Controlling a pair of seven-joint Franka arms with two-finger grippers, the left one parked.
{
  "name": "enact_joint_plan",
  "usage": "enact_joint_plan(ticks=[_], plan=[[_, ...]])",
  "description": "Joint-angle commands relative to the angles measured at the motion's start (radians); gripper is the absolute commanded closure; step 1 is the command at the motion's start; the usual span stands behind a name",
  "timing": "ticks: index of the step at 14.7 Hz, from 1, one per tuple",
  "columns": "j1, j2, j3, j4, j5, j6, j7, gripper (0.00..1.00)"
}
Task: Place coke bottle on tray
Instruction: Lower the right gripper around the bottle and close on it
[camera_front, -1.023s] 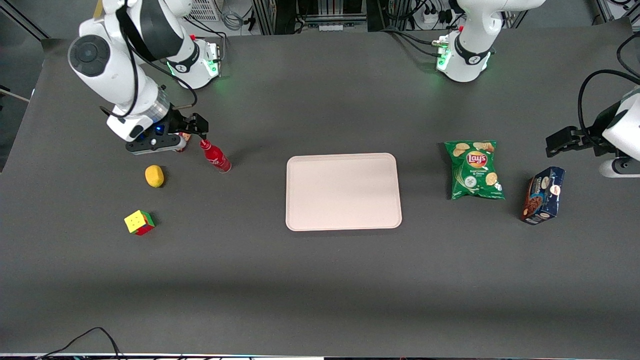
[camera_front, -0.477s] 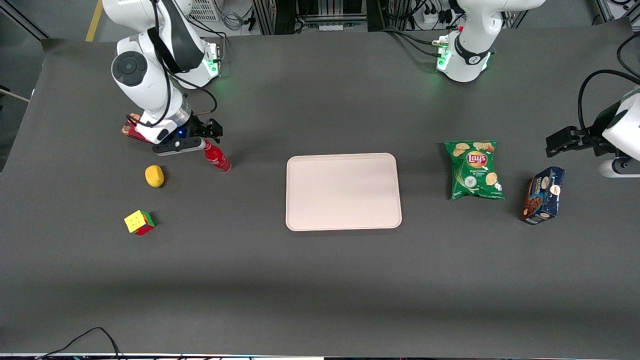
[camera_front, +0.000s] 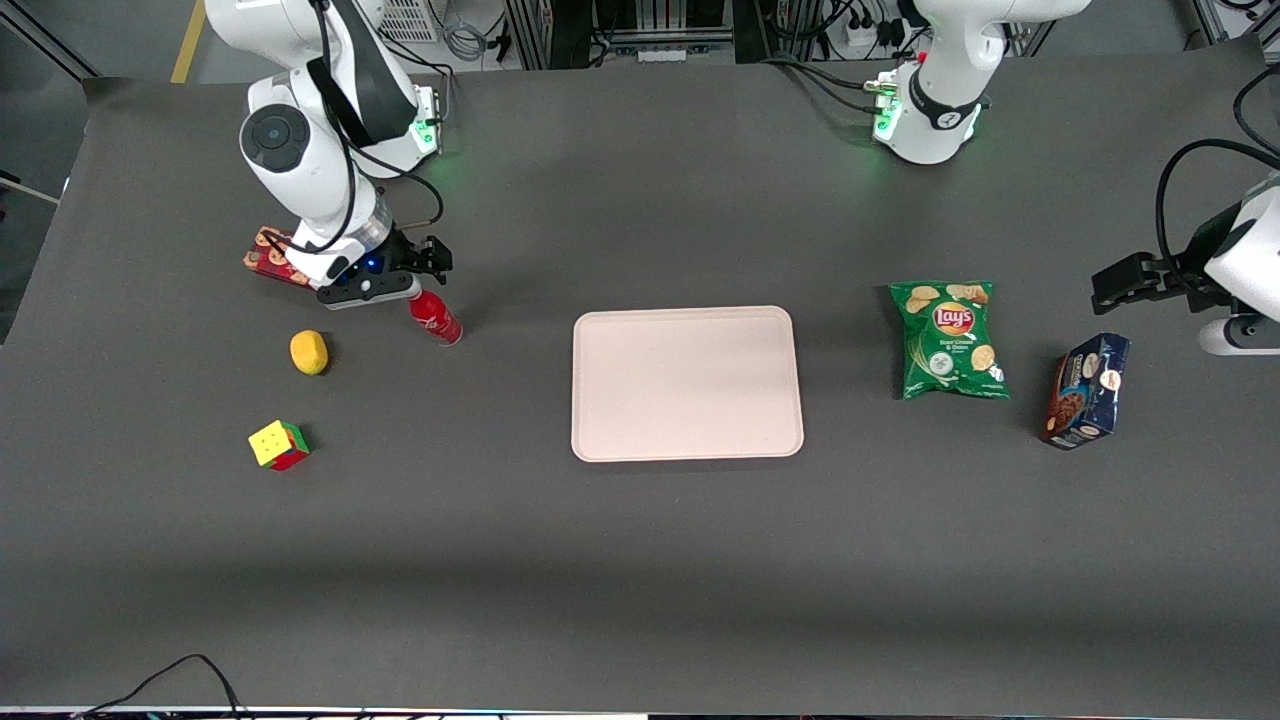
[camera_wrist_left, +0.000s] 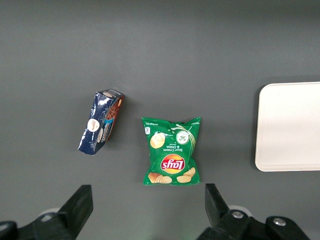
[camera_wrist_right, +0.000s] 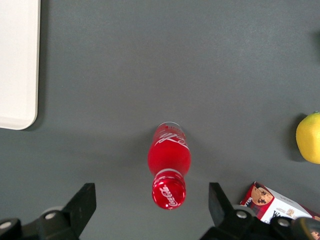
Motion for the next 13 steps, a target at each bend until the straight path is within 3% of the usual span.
enact_joint_plan(ticks=[1, 13], plan=[[-0.003, -0.003, 0.006, -0.011, 0.007, 0.022, 0.007, 0.00], [-0.004, 0.030, 0.015, -0.043, 0.007, 0.087, -0.002, 0.00]])
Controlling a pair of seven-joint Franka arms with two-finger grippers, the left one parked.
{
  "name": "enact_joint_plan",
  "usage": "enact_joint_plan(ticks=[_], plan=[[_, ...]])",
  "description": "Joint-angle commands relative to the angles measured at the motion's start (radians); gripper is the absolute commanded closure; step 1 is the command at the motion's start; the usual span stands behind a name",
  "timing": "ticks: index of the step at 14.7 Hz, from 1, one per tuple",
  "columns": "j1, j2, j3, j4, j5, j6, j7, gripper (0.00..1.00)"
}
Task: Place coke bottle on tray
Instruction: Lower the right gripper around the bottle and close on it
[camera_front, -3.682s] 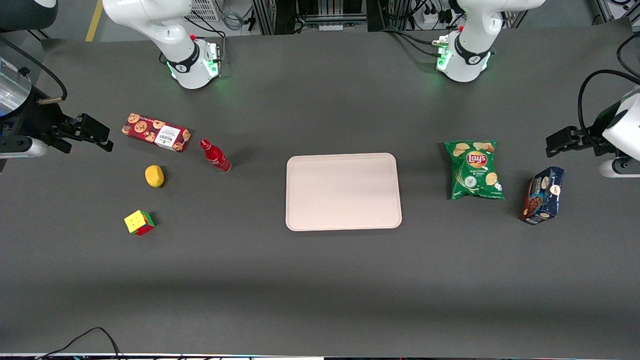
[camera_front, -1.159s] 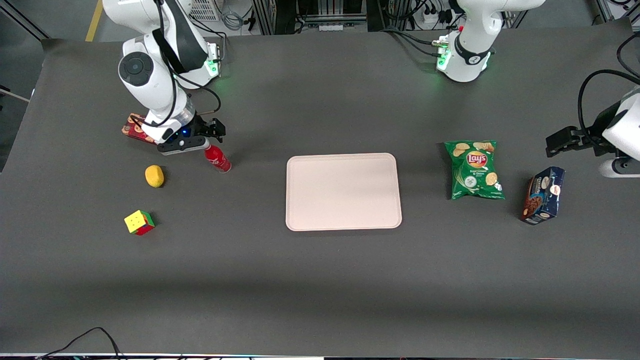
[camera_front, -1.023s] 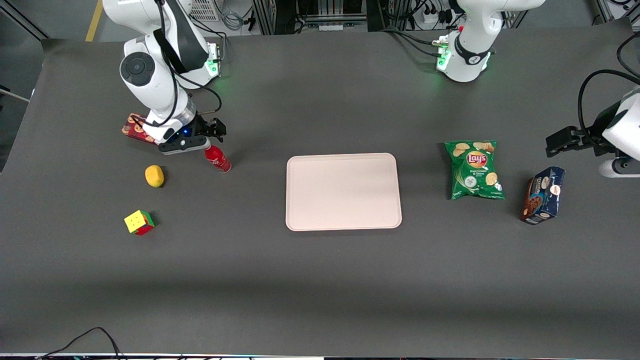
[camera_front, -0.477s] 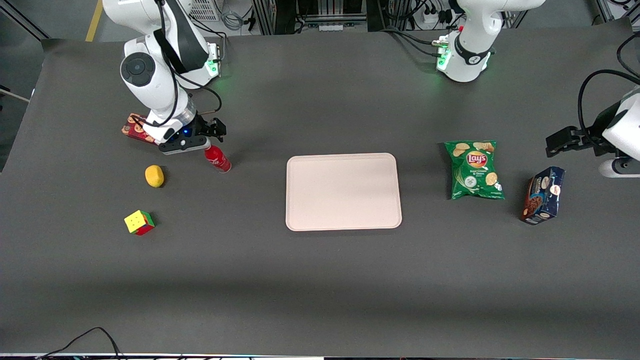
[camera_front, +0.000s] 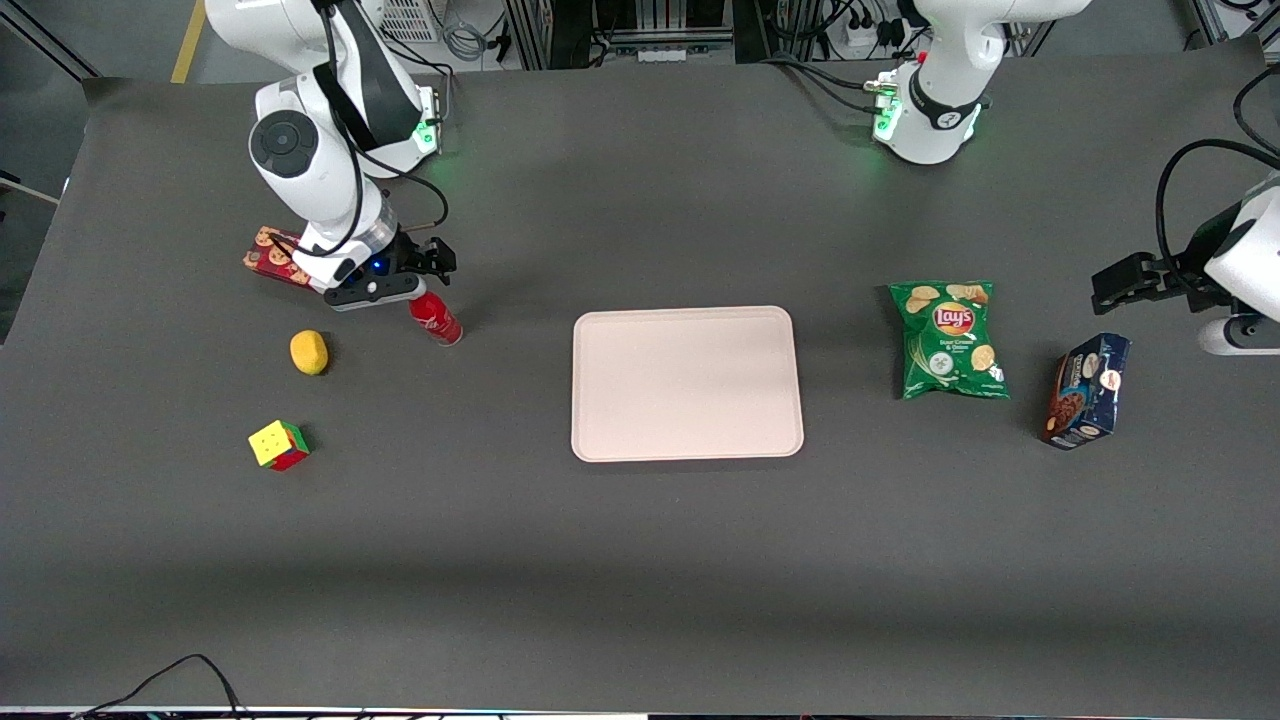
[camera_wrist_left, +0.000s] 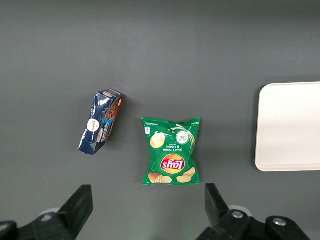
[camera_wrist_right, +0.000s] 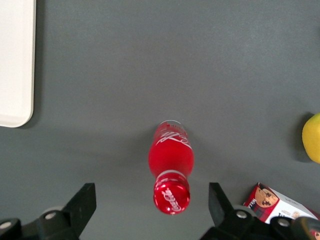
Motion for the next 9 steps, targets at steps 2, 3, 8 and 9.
enact_joint_plan(ticks=[2, 3, 8, 9], plan=[[-0.004, 0.027, 0.006, -0.028, 0.006, 0.067, -0.003, 0.00], [-0.006, 0.030, 0.006, -0.029, 0.004, 0.068, -0.005, 0.00], [-0.010, 0.035, 0.006, -0.034, 0.004, 0.065, -0.011, 0.17], [-0.010, 0.035, 0.006, -0.035, 0.004, 0.065, -0.011, 0.23]])
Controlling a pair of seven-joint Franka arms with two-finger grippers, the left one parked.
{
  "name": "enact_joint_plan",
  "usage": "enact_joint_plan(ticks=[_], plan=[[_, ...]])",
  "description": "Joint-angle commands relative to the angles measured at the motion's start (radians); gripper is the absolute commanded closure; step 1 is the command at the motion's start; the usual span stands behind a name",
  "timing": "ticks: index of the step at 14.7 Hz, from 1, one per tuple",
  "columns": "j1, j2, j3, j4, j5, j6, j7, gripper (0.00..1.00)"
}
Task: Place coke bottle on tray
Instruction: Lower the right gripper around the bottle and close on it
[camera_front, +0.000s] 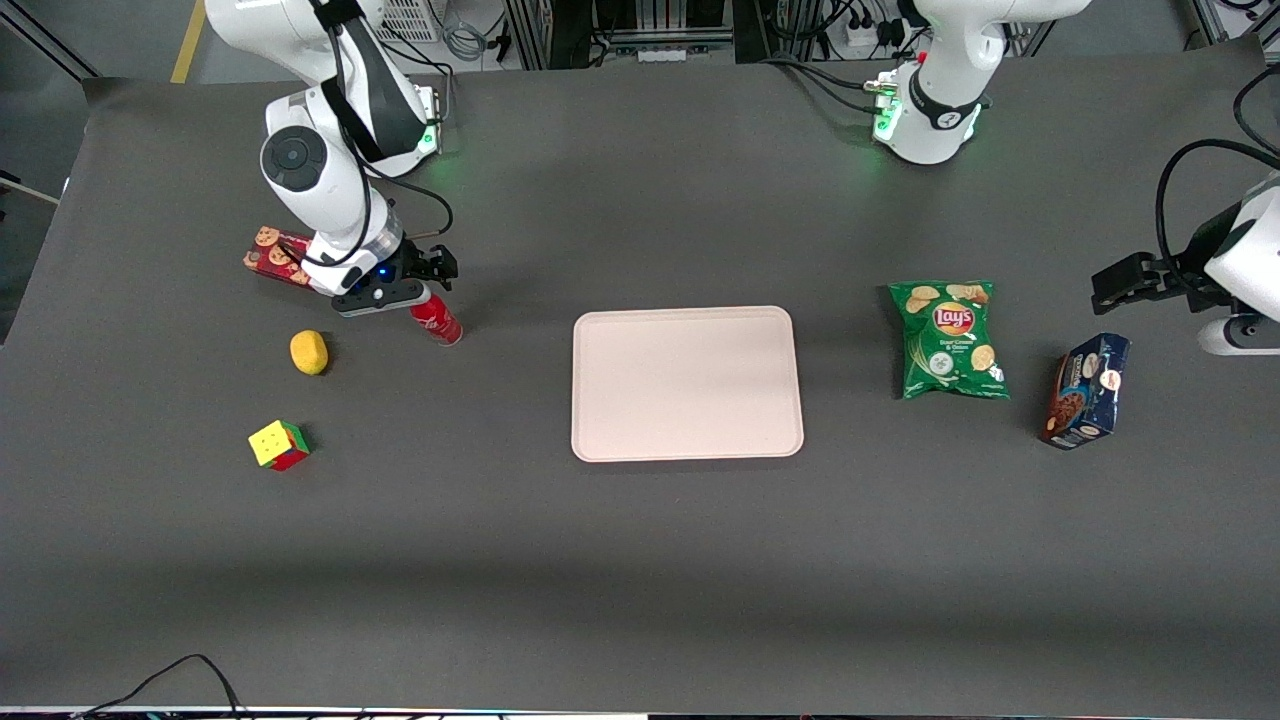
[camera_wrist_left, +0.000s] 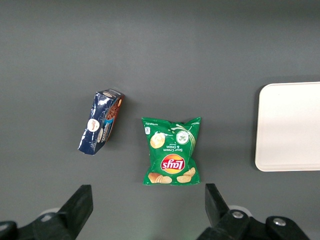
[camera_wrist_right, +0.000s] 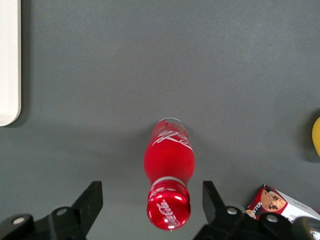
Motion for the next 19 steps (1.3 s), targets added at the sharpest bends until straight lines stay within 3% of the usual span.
enact_joint_plan(ticks=[1, 4, 9, 14, 19], plan=[[-0.007, -0.001, 0.006, -0.009, 0.004, 0.017, -0.010, 0.30], [-0.009, 0.001, 0.006, -0.009, 0.004, 0.014, -0.012, 0.62], [-0.012, 0.002, 0.005, -0.009, 0.004, 0.002, -0.032, 0.98], [-0.012, -0.036, -0.009, 0.049, 0.004, -0.102, -0.027, 1.00], [-0.013, -0.035, -0.011, 0.310, 0.004, -0.355, -0.001, 1.00]])
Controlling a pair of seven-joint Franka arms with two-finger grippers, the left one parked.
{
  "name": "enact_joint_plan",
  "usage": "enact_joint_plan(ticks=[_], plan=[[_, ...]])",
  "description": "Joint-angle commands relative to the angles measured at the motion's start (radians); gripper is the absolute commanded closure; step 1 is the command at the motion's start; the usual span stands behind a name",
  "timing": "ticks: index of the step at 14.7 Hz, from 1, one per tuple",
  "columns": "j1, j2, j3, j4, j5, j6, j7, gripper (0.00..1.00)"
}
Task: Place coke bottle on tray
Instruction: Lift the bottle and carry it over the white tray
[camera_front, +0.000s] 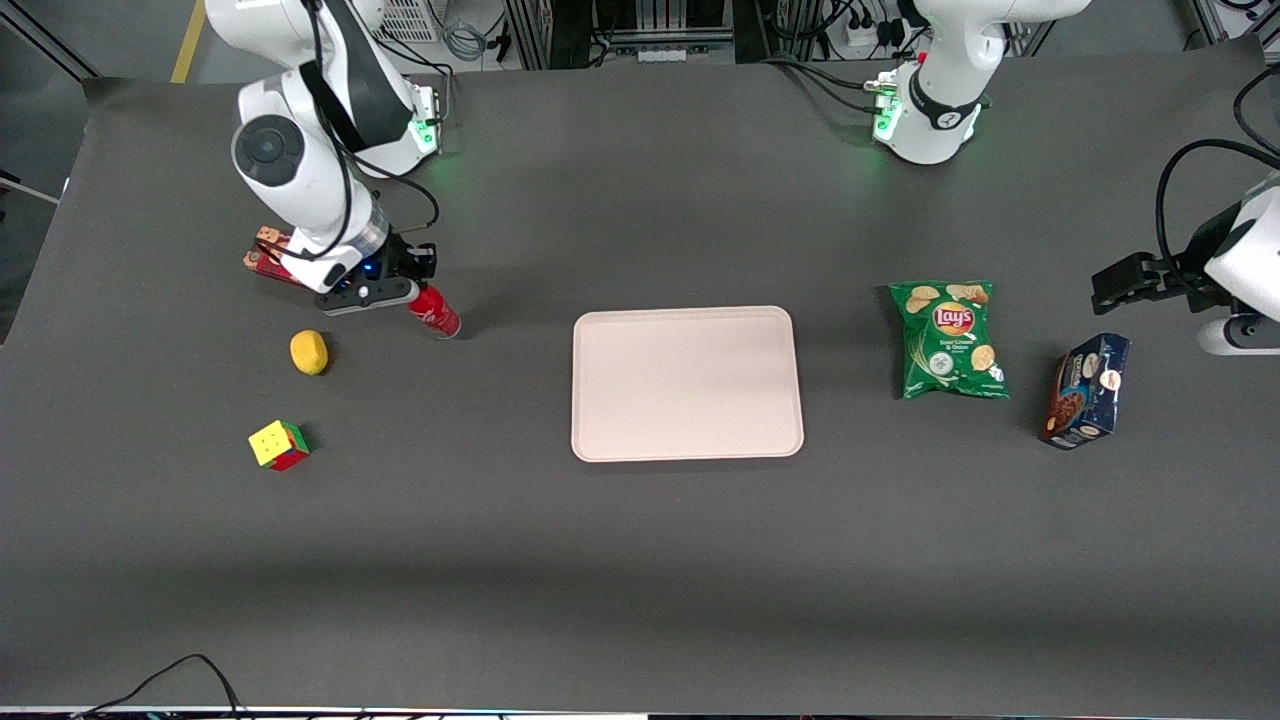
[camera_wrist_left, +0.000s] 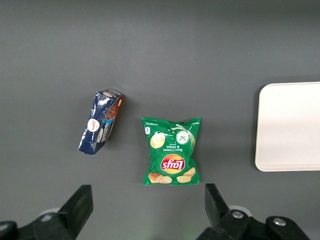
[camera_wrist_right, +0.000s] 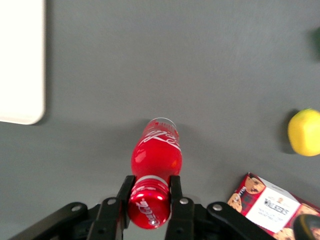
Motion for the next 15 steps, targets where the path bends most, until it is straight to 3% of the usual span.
enact_joint_plan(ticks=[1, 7, 11, 15], plan=[[-0.007, 0.009, 0.000, 0.217, 0.005, -0.181, 0.016, 1.00], [0.013, 0.193, 0.017, 0.637, -0.002, -0.396, 0.169, 1.00], [0.057, 0.401, 0.101, 0.961, -0.077, -0.513, 0.376, 1.00], [0.164, 0.565, 0.112, 1.112, -0.143, -0.517, 0.508, 1.00]])
